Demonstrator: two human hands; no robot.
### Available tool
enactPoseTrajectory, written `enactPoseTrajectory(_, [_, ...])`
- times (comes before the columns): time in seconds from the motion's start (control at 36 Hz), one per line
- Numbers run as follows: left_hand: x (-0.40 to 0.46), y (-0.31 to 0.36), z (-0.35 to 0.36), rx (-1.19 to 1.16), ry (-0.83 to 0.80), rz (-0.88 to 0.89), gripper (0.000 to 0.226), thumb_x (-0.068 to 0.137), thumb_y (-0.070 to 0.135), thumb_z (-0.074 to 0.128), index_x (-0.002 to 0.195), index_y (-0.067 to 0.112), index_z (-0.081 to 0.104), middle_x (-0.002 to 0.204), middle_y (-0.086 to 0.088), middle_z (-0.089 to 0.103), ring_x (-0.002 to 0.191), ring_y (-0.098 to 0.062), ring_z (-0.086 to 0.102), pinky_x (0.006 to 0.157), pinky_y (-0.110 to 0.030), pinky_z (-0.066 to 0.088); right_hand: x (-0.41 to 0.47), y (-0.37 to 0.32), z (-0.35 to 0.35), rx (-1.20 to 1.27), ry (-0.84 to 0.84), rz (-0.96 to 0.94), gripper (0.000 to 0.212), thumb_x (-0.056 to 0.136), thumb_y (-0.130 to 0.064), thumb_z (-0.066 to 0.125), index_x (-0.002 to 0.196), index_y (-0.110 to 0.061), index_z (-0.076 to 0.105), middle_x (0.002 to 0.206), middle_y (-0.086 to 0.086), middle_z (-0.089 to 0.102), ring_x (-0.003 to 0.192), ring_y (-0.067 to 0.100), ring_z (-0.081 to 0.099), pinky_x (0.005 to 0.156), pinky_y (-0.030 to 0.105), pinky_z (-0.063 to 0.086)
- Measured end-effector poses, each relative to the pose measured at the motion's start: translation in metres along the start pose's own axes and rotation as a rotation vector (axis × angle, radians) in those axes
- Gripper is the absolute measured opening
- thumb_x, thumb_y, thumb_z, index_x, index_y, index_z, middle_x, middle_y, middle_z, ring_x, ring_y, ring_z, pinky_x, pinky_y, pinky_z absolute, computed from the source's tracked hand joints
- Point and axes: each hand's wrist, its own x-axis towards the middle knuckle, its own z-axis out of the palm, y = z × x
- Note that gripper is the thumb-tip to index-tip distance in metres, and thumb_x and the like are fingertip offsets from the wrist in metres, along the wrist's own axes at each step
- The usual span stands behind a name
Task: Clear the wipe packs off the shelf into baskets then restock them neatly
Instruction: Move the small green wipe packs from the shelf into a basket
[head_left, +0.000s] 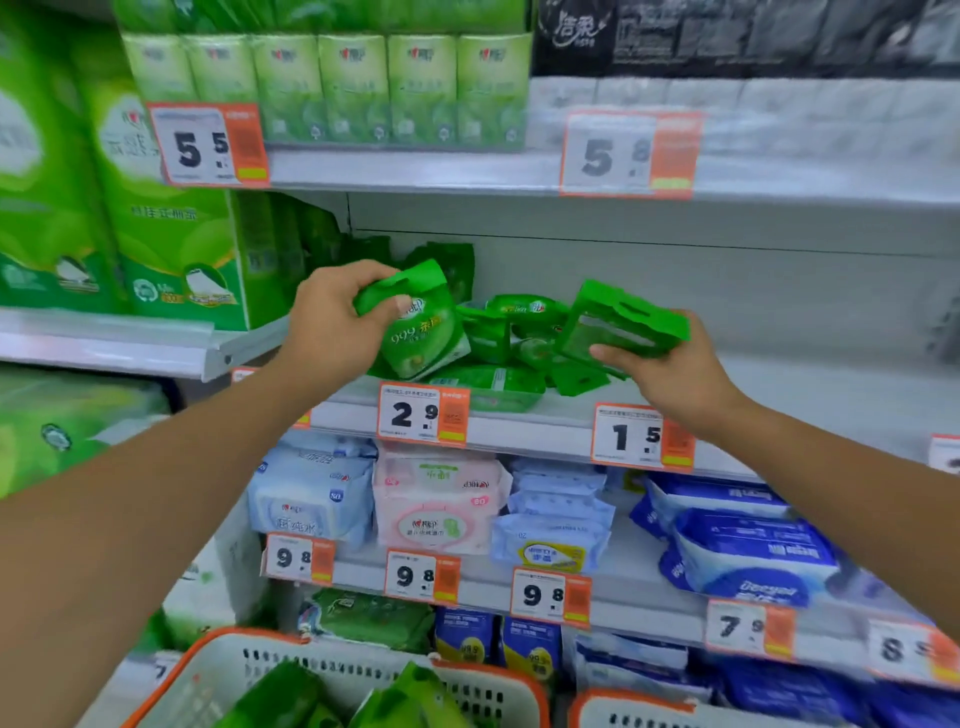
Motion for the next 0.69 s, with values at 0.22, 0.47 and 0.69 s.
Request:
enactPoseTrajectory(0.22, [-0.016,0.05,0.027,-0.778,-0.01,-0.585,0.013,0.101,0.011,0.053,0.101,0.011,0.066,0.088,-0.005,0.073,0.073,-0.015,0.071,0.059,-0.029,0.06,-0.046,-0.01,-0.022,-0.216,0.015,-0.421,0.039,0.076,-0.018,0.076,0.113,-0.008,0.07,0.115,0.008,0.068,0.111,0.015,0.064,0.102,0.028,0.048])
enactPoseTrajectory(0.47, [-0.063,0.052,0.017,-0.618,0.279,-0.412,0.023,0.092,0.013,0.069,0.108,0.024,0.057,0.112,-0.008,0.065,0.085,-0.013,0.068,0.069,-0.03,0.058,-0.081,-0.031,-0.048,-0.474,-0.109,-0.731,0.034,0.092,-0.025,0.064,0.114,0.0,0.071,0.122,0.015,0.066,0.116,0.022,0.062,0.112,0.042,0.04])
enactPoseTrajectory(0.69, [-0.115,0.024,0.015,-0.689,0.166,-0.704,0.031,0.087,0.01,0.073,0.115,0.008,0.061,0.101,-0.01,0.071,0.074,-0.012,0.07,0.061,-0.024,0.058,-0.11,-0.041,-0.033,0.002,-0.233,-0.183,0.026,0.075,0.005,0.08,0.099,-0.003,0.074,0.101,0.004,0.076,0.094,0.011,0.071,0.081,0.019,0.052])
